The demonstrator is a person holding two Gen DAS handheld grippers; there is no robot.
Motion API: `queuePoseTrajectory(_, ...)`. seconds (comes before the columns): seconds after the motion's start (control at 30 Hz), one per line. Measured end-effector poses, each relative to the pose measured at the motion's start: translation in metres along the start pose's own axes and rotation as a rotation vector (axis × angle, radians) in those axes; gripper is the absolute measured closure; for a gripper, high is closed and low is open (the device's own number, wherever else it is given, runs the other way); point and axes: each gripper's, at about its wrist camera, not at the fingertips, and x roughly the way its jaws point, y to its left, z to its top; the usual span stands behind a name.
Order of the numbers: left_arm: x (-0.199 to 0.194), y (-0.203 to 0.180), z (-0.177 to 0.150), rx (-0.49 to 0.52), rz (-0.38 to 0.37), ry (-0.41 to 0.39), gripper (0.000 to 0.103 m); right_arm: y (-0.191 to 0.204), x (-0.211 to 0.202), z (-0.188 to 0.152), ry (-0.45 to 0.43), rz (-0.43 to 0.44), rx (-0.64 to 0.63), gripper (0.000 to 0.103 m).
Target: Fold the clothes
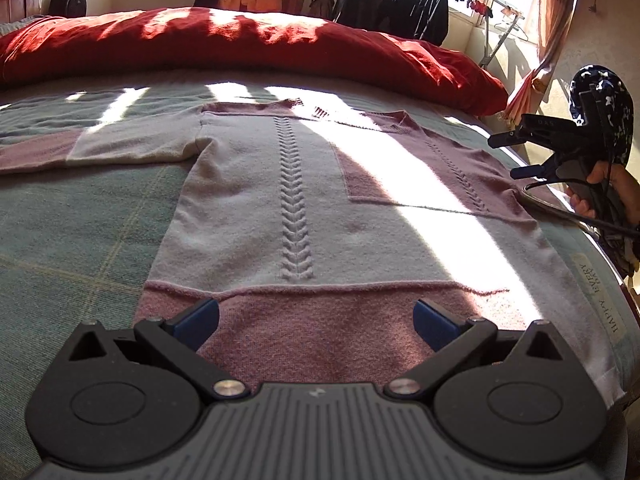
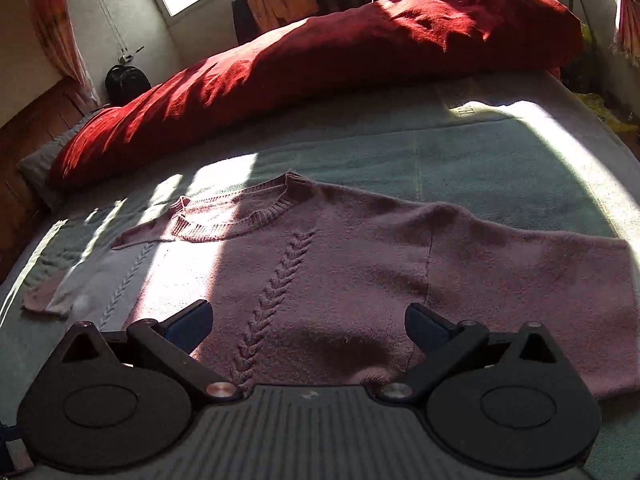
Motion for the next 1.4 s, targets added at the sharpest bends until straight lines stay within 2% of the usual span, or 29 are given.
queuePoseTrajectory(0.07,0.006,0.0,0.001,0.003,-0.004,0.011,0.001,-0.015,0.012,-0.002,0.057,0.026,0.044,0.0)
queuePoseTrajectory(0.13,0.011,-0.001,0.001,0.008,-0.006,0.018,0.001,-0.028,0.01,-0.01,0.069,0.01,0.054,0.0)
queuePoseTrajectory(0.37,0.022,-0.003,0.003,0.023,-0.011,0.026,0.001,-0.069,-0.029,-0.023,-0.001,-0.051,0.076,0.0)
queuePoseTrajectory(0.47,0.023,-0.005,0.005,0.016,-0.03,0.026,0.001,-0.066,-0.033,-0.013,-0.021,-0.058,0.065,0.0)
queuePoseTrajectory(0.53,0.024,-0.007,0.006,0.021,-0.031,0.03,0.001,-0.065,-0.027,-0.004,-0.025,-0.028,0.075,0.0)
queuePoseTrajectory(0.6,0.025,-0.009,0.006,0.027,-0.026,0.035,0.001,-0.066,-0.014,-0.001,0.004,-0.006,0.09,0.0)
queuePoseTrajectory(0.67,0.026,-0.009,0.004,0.037,-0.021,0.042,0.0,-0.071,-0.005,-0.003,0.021,-0.019,0.089,0.0)
queuePoseTrajectory(0.8,0.027,-0.008,0.004,0.047,-0.017,0.047,0.001,-0.079,-0.018,0.0,-0.046,-0.063,0.091,0.0)
queuePoseTrajectory(0.9,0.029,-0.01,0.007,0.05,-0.01,0.047,0.001,-0.078,-0.015,0.018,-0.055,-0.006,0.117,0.0)
queuePoseTrajectory(1.0,0.032,-0.011,0.007,0.057,-0.006,0.051,0.001,-0.07,0.005,0.037,-0.04,0.036,0.109,0.0)
queuePoseTrajectory(1.07,0.033,-0.011,0.007,0.067,-0.006,0.055,0.001,-0.069,0.026,0.047,-0.01,0.029,0.111,0.0)
queuePoseTrajectory(1.2,0.036,-0.01,0.008,0.072,0.001,0.062,0.001,-0.08,0.052,0.056,-0.02,-0.056,0.097,0.0)
queuePoseTrajectory(1.3,0.038,-0.01,0.009,0.08,0.008,0.064,0.001,-0.091,0.05,0.063,-0.057,-0.058,0.146,0.0)
queuePoseTrajectory(1.4,0.038,-0.01,0.011,0.079,0.004,0.06,0.001,-0.091,0.036,0.067,-0.052,-0.073,0.153,0.0)
